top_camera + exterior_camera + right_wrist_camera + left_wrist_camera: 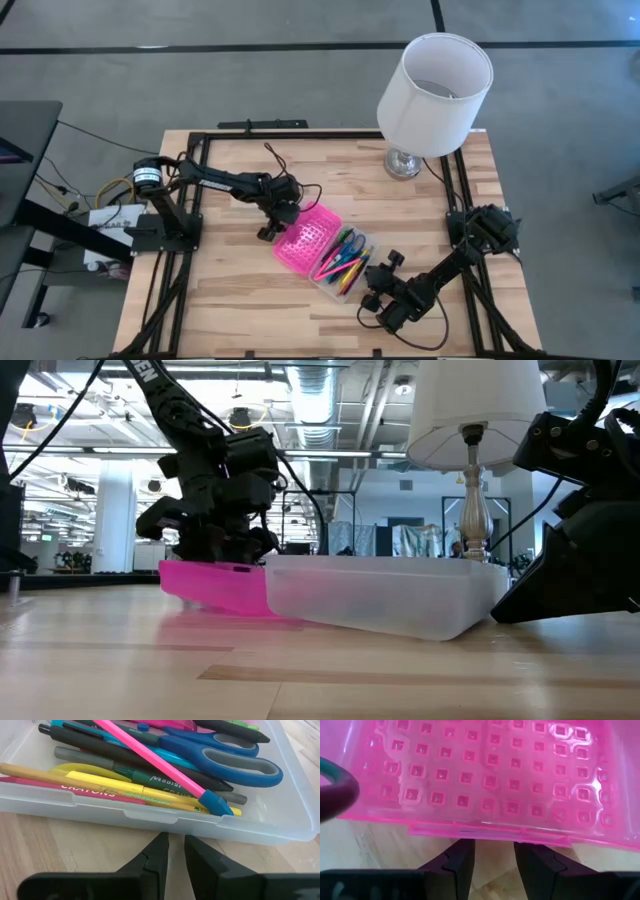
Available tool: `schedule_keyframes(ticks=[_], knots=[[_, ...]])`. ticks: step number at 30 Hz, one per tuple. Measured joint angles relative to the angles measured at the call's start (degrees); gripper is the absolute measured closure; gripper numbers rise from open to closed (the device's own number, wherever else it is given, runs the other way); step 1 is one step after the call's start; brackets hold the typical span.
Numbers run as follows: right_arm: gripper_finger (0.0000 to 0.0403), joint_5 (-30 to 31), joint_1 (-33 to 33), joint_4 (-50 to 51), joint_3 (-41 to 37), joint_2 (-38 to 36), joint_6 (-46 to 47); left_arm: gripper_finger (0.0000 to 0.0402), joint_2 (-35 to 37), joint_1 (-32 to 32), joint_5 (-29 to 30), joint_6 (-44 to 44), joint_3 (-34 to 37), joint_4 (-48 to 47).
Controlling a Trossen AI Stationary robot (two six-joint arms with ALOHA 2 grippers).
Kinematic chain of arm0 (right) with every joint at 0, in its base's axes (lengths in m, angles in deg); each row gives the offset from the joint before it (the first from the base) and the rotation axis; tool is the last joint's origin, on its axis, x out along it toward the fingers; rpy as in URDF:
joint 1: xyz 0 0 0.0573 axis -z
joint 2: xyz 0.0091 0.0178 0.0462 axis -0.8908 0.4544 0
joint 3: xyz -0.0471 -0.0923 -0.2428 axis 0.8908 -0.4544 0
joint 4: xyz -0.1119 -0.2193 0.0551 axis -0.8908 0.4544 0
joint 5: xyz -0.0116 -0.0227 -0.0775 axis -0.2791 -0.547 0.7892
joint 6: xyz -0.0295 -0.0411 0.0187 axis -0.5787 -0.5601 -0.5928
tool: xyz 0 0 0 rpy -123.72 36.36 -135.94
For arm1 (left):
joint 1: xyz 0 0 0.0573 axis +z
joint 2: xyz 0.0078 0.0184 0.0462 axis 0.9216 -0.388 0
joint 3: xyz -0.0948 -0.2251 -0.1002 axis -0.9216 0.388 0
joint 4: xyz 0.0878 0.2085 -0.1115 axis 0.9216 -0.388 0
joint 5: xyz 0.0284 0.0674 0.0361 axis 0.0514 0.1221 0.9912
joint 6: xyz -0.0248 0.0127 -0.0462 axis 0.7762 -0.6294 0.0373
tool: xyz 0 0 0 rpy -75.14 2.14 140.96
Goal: Pick & place school supplies into a supply box
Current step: Close the pink supply box
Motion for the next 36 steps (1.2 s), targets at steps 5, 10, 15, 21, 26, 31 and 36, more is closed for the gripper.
schedule_keyframes(ticks=[5,10,15,21,26,31,36], knots=[[0.034,0.01,0.0,0.0,0.0,0.0,0.0,0.0269,1.85,-0.11,0.11,-0.24,0.0,-0.86],[0.034,0.0,0.0,0.0,0.0,0.0,0.0,0.0269,3.47,-0.13,0.61,-0.31,-0.02,-1.6],[0.034,-0.01,0.0,0.0,0.0,0.0,-0.01,0.0269,5.92,-0.16,1.29,-0.31,-0.09,-2.29],[0.034,-0.05,0.0,0.0,0.0,0.0,0.0,0.0269,9.13,-0.57,2.39,-0.31,-0.2,-2.34],[0.034,-0.05,0.0,0.01,0.01,0.0,-0.09,0.0269,11.06,-1.75,5.07,-0.31,-0.29,-3.01],[0.034,-0.09,0.0,0.0,0.02,0.0,-0.47,0.0269,11.36,-2.64,5.94,-0.32,-0.3,-3.44],[0.034,-0.55,0.02,0.14,0.04,-0.02,-0.83,0.0269,11.36,-3.04,7.69,-0.33,-0.3,-3.4]])
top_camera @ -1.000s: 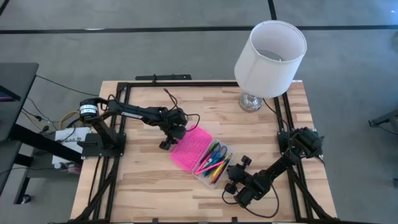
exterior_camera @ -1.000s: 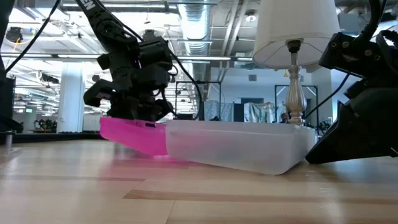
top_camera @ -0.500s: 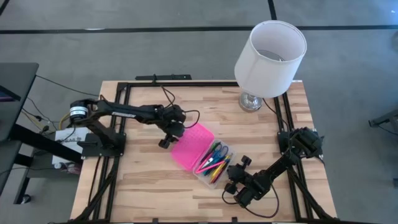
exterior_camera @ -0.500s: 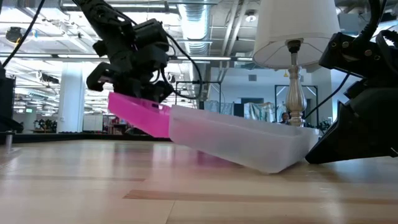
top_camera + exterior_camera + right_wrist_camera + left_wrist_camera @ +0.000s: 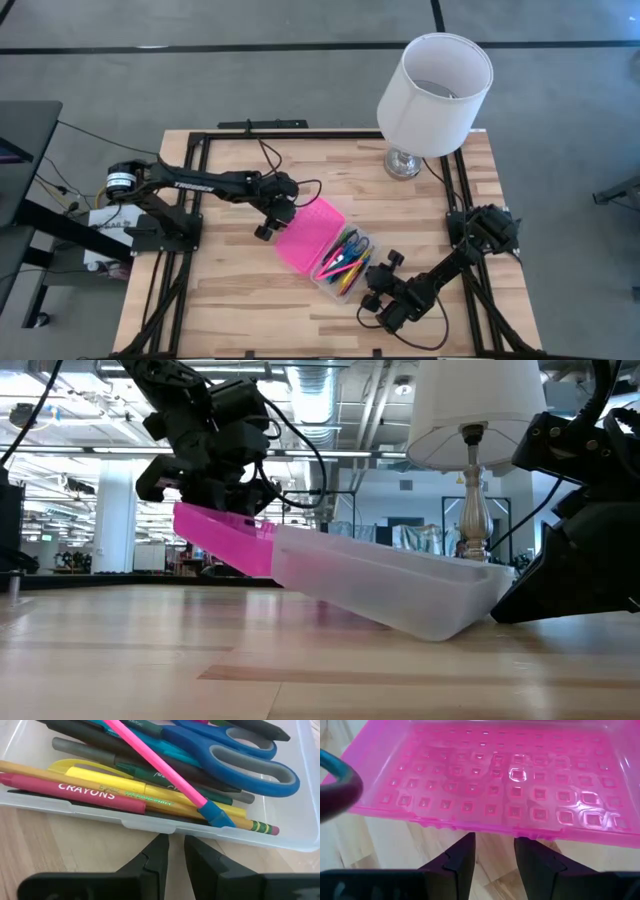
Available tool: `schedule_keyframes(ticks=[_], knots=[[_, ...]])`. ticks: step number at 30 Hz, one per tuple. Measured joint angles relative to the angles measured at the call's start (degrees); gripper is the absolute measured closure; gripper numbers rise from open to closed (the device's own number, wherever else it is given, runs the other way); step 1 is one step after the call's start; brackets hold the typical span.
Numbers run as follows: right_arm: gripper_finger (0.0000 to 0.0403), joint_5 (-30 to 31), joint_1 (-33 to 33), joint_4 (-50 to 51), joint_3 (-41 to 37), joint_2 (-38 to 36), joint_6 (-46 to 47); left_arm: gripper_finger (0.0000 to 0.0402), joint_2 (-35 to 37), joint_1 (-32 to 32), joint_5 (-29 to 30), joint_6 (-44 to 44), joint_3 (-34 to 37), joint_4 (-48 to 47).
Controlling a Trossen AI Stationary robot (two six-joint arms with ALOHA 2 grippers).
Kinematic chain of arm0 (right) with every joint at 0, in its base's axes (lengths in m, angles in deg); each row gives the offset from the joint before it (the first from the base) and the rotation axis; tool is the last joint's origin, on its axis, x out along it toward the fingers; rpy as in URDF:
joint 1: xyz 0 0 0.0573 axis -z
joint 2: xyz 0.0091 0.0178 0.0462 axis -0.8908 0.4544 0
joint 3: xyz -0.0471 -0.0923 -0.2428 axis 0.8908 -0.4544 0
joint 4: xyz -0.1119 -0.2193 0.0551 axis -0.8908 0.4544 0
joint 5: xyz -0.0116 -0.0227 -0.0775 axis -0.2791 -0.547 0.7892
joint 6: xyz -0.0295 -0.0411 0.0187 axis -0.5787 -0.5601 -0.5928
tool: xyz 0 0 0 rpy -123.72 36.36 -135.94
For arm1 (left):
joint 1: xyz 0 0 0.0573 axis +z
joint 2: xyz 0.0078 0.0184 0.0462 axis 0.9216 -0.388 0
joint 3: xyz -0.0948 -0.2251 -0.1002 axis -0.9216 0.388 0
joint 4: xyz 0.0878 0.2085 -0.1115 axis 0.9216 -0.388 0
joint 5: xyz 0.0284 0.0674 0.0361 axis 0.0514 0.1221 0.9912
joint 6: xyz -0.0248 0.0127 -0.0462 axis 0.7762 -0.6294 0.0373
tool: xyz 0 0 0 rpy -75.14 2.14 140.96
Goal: Pick & place school supplies into a supply box
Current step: Close the pink supply box
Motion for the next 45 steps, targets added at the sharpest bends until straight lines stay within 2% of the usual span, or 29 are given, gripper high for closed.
schedule_keyframes(ticks=[3,9,14,21,33,45], knots=[[0.034,-0.19,0.02,0.2,0.0,-0.27,-0.06,0.0269,0.41,0.0,0.02,0.0,-0.08,0.02],[0.034,-5.45,0.28,1.58,-0.02,-3.58,-0.99,0.0269,0.76,-0.02,1.41,0.02,-1.11,-1.36],[0.0339,-8.51,0.36,2.02,-0.24,-6.49,-5.21,0.0269,0.76,-0.24,1.57,0.31,-1.39,-1.93],[0.0339,-12.49,3.24,1.63,0.0,-6.78,-7.7,0.0269,0.76,-1.29,1.92,0.35,-1.38,-2.38],[0.034,-13.54,5.2,0.04,-0.02,-6.93,-12.54,0.0269,0.74,-3.5,1.94,0.18,-1.4,-2.03],[0.034,-13.89,5.27,0.76,0.04,-6.91,-12.54,0.0269,0.86,-4.28,0.46,0.2,-6.23,-3.68]])
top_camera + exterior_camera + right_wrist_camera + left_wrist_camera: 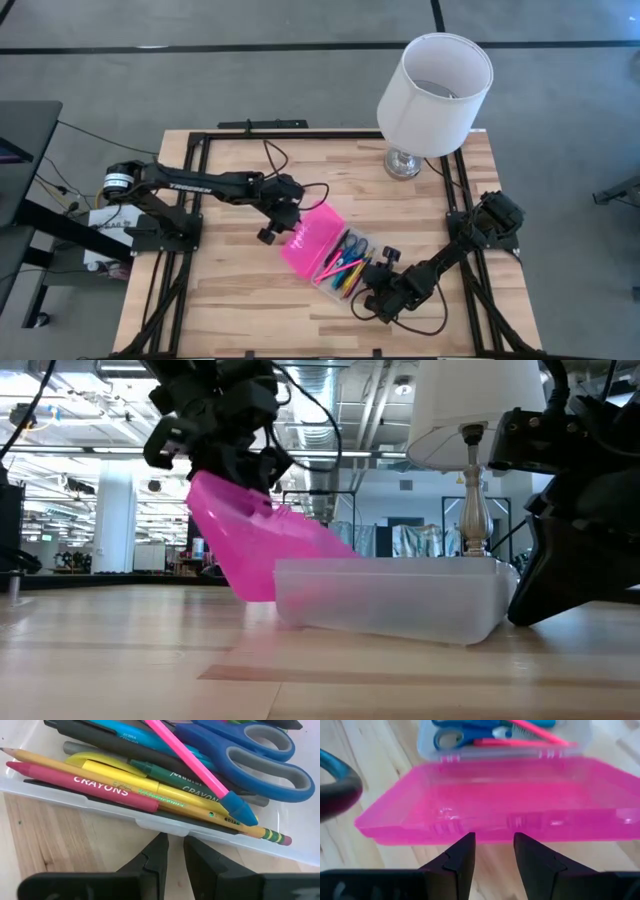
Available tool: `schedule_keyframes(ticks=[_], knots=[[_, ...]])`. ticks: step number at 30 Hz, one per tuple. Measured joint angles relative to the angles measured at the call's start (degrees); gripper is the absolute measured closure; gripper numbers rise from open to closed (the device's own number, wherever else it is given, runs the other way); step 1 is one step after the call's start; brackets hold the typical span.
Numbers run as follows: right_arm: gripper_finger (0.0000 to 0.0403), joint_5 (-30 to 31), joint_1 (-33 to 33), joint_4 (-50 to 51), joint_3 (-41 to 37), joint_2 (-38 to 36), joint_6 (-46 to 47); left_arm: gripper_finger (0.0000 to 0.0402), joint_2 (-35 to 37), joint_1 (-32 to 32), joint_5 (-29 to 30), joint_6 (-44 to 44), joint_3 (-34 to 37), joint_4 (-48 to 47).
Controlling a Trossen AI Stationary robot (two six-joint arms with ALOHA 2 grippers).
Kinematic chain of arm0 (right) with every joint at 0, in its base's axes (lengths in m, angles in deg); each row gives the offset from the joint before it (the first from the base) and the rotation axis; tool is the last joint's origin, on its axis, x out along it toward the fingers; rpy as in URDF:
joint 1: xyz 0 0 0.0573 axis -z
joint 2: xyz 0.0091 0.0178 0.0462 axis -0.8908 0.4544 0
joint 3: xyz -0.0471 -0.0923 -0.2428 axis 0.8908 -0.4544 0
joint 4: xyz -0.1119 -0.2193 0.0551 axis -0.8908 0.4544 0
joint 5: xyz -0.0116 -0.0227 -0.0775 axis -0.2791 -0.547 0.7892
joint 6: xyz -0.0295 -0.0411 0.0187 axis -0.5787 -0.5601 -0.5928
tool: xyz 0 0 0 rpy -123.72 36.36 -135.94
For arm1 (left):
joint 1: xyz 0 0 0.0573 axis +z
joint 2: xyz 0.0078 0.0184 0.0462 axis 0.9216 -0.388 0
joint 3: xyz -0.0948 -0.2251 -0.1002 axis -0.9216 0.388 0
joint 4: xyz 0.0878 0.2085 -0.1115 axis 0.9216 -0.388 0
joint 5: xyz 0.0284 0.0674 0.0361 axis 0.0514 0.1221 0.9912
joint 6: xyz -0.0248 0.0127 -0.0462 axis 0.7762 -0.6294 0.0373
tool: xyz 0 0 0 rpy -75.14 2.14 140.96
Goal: Pick & place school supplies into a supply box
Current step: Close the pink supply box
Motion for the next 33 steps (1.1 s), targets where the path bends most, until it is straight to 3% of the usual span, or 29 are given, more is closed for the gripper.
schedule_keyframes(ticks=[18,33], knots=[[0.034,0.04,0.09,0.19,-0.04,0.02,-1.67,0.0269,-0.08,-7.98,-0.88,-0.66,-4.48,7.01],[0.034,0.87,0.37,-1.12,-0.11,0.07,-4.46,0.0269,-4.82,-9.12,-1.73,0.52,-4.23,14.04]])
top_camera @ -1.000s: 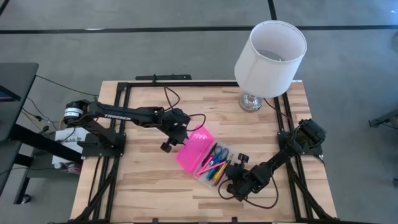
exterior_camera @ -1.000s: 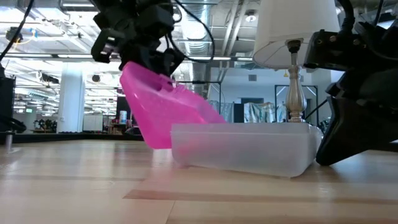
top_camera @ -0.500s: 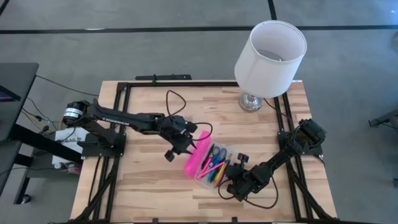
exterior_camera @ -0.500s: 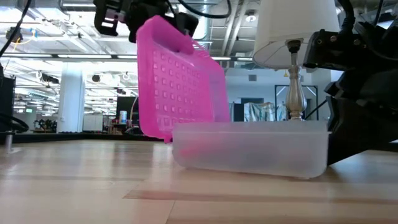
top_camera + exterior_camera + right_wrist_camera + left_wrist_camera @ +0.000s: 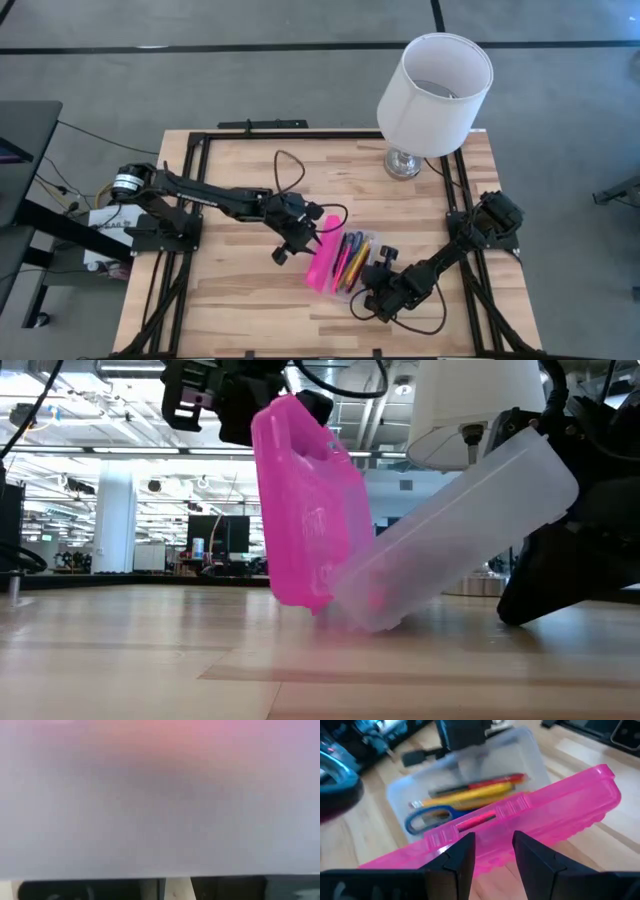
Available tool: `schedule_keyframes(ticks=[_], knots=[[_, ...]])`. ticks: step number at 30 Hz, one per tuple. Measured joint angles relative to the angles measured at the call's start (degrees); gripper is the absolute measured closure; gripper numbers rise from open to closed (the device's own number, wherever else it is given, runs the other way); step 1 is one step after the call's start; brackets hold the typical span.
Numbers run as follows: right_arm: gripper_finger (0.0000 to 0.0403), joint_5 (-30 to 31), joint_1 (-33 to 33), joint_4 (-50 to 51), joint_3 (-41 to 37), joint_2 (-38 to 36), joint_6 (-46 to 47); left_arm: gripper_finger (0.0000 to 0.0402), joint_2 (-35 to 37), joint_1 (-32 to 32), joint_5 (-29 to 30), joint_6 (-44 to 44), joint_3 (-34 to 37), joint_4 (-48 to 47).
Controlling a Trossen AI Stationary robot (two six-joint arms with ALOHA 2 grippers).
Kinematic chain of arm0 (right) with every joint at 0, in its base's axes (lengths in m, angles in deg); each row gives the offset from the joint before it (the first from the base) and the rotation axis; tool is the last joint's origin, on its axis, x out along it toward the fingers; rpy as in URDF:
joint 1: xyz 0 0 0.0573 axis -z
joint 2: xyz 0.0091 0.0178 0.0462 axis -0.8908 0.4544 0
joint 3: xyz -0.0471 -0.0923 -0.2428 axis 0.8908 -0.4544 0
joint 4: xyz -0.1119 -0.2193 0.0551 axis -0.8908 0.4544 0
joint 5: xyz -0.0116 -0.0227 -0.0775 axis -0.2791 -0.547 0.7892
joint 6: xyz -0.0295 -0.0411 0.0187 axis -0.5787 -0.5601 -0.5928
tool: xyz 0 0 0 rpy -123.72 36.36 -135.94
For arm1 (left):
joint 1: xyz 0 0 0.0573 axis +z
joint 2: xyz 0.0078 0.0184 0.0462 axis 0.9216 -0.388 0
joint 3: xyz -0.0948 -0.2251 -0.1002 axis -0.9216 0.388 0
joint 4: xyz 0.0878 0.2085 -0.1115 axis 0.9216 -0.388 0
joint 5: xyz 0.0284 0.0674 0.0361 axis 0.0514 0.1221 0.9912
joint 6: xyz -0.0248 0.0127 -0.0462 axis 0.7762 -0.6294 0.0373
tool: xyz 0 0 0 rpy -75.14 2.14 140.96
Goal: Pick & place school supplies into a supply box
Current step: Close the pink supply box
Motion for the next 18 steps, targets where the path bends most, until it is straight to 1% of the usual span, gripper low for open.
schedule_keyframes(ticks=[3,8,18], knots=[[0.034,-0.04,0.05,-0.04,0.02,0.0,-0.11,0.0269,1.0,-0.12,0.17,-0.07,0.08,0.97],[0.034,0.14,0.11,-0.13,0.04,0.01,-0.2,0.0269,0.74,-0.2,0.16,-1.44,0.11,2.72],[0.034,0.58,0.76,-0.84,0.02,0.04,-1.09,0.0269,-0.06,-0.29,-2.73,-2.16,-0.45,7.94]])
